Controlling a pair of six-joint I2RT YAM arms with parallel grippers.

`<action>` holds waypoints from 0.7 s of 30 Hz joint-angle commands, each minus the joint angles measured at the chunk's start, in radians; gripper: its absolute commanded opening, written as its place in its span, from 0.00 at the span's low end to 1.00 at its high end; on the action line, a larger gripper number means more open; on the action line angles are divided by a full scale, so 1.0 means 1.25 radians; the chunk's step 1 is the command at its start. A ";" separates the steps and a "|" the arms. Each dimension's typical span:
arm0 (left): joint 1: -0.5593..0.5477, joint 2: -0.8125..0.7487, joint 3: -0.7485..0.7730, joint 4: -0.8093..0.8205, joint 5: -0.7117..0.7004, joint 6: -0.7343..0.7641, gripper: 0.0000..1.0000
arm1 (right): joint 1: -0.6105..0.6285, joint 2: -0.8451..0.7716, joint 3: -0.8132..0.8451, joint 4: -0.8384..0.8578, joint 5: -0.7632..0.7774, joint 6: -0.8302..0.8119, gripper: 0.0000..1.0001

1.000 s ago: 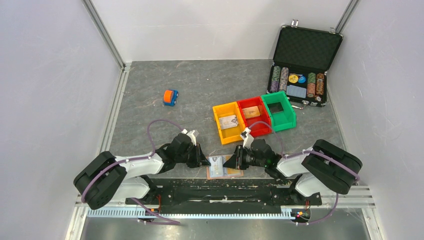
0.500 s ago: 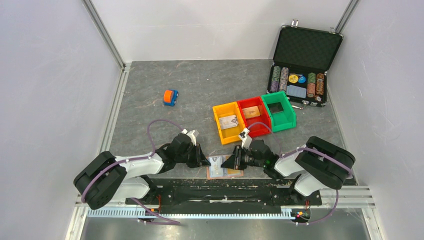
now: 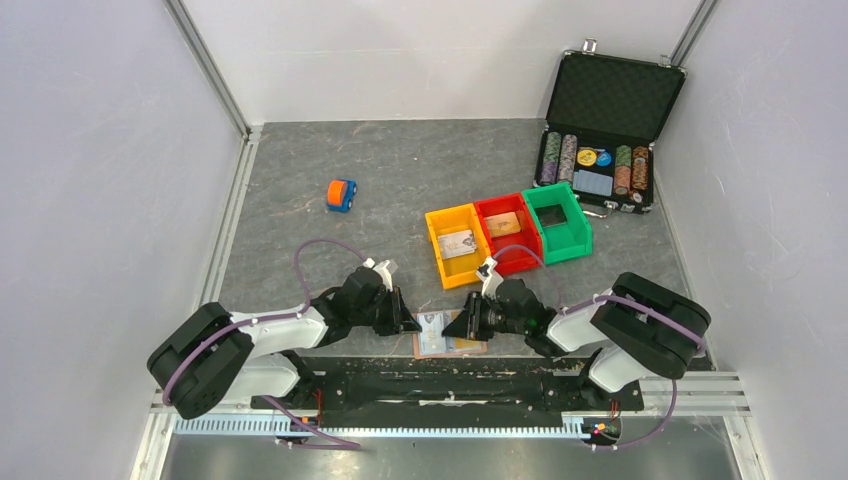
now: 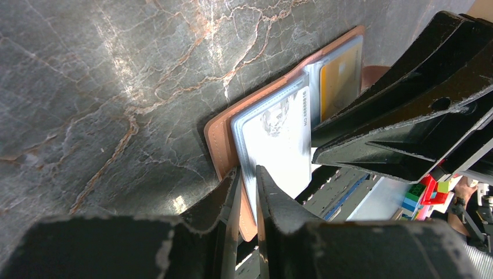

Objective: Take the credit cards out of the card holder
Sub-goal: Remove the credit card from the card holder.

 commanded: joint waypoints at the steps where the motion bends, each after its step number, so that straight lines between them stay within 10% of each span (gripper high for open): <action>1: -0.012 0.018 -0.032 -0.063 -0.012 -0.007 0.23 | 0.008 -0.002 0.023 0.006 0.012 -0.008 0.23; 21: -0.012 0.029 -0.033 -0.052 -0.006 -0.010 0.23 | 0.009 0.060 0.025 0.082 -0.010 0.021 0.22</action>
